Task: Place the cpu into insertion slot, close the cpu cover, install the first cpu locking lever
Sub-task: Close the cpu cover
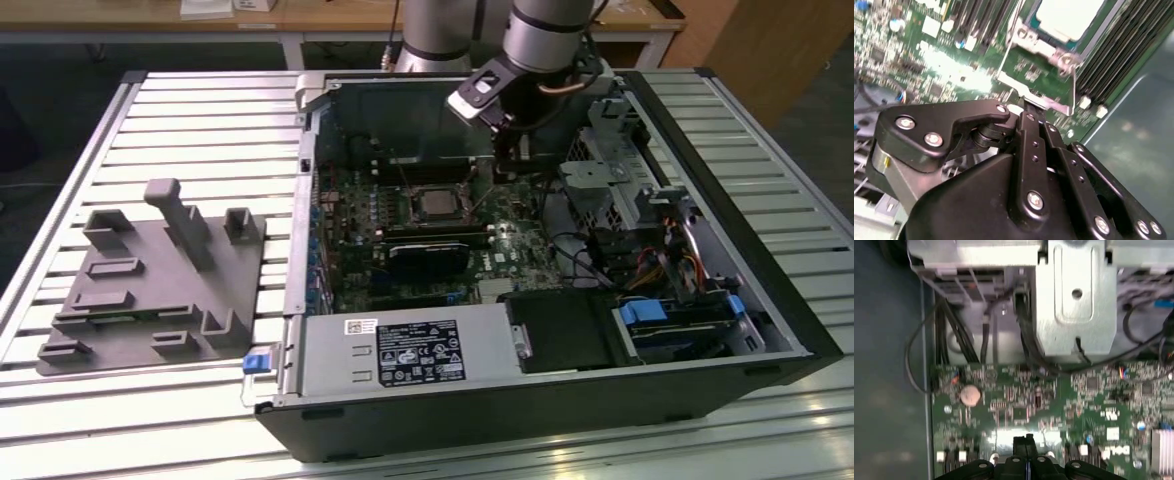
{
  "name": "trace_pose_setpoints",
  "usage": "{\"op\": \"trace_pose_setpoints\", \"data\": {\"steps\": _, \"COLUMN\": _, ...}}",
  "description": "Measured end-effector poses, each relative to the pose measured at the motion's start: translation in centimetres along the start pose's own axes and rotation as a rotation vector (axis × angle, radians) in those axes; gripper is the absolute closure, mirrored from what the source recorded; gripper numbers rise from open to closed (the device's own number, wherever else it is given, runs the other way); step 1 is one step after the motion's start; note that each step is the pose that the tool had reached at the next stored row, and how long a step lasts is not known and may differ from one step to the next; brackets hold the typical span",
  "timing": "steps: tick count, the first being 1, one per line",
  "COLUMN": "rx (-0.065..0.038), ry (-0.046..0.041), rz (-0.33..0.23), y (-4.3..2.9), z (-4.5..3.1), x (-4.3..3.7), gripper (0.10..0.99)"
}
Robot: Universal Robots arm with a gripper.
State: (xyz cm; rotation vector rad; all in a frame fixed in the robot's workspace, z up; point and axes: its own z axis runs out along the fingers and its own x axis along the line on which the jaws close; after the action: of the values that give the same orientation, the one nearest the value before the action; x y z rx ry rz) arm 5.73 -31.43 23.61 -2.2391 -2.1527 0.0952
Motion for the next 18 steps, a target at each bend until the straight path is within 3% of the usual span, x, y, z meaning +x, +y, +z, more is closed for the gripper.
{"op": "trace_pose_setpoints", "data": {"steps": 5, "rx": 0.091, "ry": -0.0037, "rz": -0.002, "y": 0.22, "z": 0.05, "x": 0.01, "gripper": 0.98}}
{"op": "trace_pose_setpoints", "data": {"steps": 6, "rx": 0.097, "ry": -0.0039, "rz": -0.002, "y": 0.22, "z": 0.05, "x": 0.01, "gripper": 0.98}}
{"op": "trace_pose_setpoints", "data": {"steps": 13, "rx": 0.097, "ry": -0.0037, "rz": -0.002, "y": 0.16, "z": 0.06, "x": 0.01, "gripper": 0.98}}
{"op": "trace_pose_setpoints", "data": {"steps": 18, "rx": 0.096, "ry": -0.0038, "rz": -0.002, "y": -0.44, "z": 0.1, "x": -0.01, "gripper": 0.98}}
